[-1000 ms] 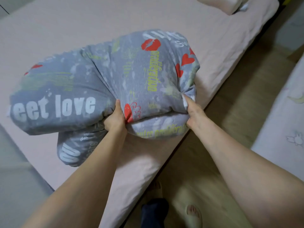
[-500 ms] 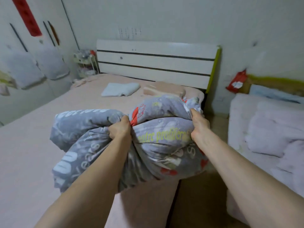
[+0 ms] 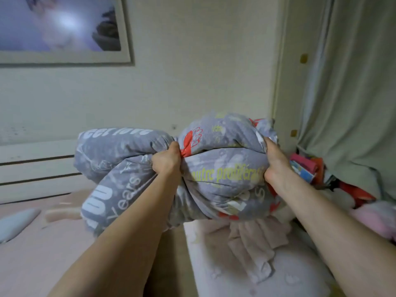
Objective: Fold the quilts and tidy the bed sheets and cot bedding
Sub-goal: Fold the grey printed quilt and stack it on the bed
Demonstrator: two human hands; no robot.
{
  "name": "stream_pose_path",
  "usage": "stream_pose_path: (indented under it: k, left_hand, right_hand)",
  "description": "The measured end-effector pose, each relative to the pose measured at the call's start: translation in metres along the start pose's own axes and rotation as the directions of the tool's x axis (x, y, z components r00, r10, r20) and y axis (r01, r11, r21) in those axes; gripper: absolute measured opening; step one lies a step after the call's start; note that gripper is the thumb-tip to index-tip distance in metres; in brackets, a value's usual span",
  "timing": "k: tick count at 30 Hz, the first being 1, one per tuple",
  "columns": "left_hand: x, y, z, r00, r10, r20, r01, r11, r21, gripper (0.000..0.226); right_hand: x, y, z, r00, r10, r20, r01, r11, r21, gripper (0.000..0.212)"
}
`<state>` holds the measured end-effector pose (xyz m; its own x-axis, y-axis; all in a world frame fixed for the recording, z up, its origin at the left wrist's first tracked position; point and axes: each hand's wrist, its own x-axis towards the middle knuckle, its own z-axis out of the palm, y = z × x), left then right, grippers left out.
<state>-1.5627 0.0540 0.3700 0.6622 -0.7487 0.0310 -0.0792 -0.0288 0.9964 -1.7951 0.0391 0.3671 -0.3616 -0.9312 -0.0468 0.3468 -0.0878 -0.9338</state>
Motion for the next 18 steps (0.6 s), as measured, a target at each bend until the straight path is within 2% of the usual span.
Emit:
stream_pose_path:
  k: [2,4,9,13,16,17,18]
  left_hand:
    - [-0.022,0.030,0.052,0.996,0.053,0.077,-0.050,0.998,-0.038,0.063]
    - [-0.053,0.055,0.105,0.984,0.083,0.156,-0.066,0.991,-0.114,0.060]
    - [-0.132,0.109,0.229,0.916,0.154,0.370,-0.064,0.968,-0.244,0.067]
    - [-0.203,0.145,0.316,0.814,0.217,0.539,-0.053,0.951,-0.304,0.063]
    - [-0.257,0.172,0.375,0.712,0.287,0.641,-0.055,0.933,-0.357,0.058]
    - [-0.278,0.182,0.395,0.675,0.307,0.671,-0.053,0.927,-0.370,0.055]
    - [-0.288,0.186,0.407,0.642,0.328,0.693,-0.074,0.926,-0.370,0.053]
  right_hand:
    - [0.015,-0.044,-0.040,0.997,-0.061,-0.038,0.062,0.997,0.037,0.044]
    - [0.023,-0.088,-0.082,0.980,-0.151,-0.133,0.164,0.982,0.091,0.040]
    - [0.028,-0.182,-0.187,0.882,-0.321,-0.345,0.373,0.923,0.094,0.028]
    - [0.023,-0.242,-0.265,0.780,-0.436,-0.448,0.509,0.859,0.051,0.009]
    - [0.018,-0.281,-0.318,0.689,-0.517,-0.507,0.605,0.797,0.009,0.012]
    - [0.018,-0.294,-0.337,0.647,-0.544,-0.534,0.631,0.775,-0.026,0.021]
    - [0.018,-0.299,-0.347,0.639,-0.542,-0.546,0.629,0.777,-0.035,0.030]
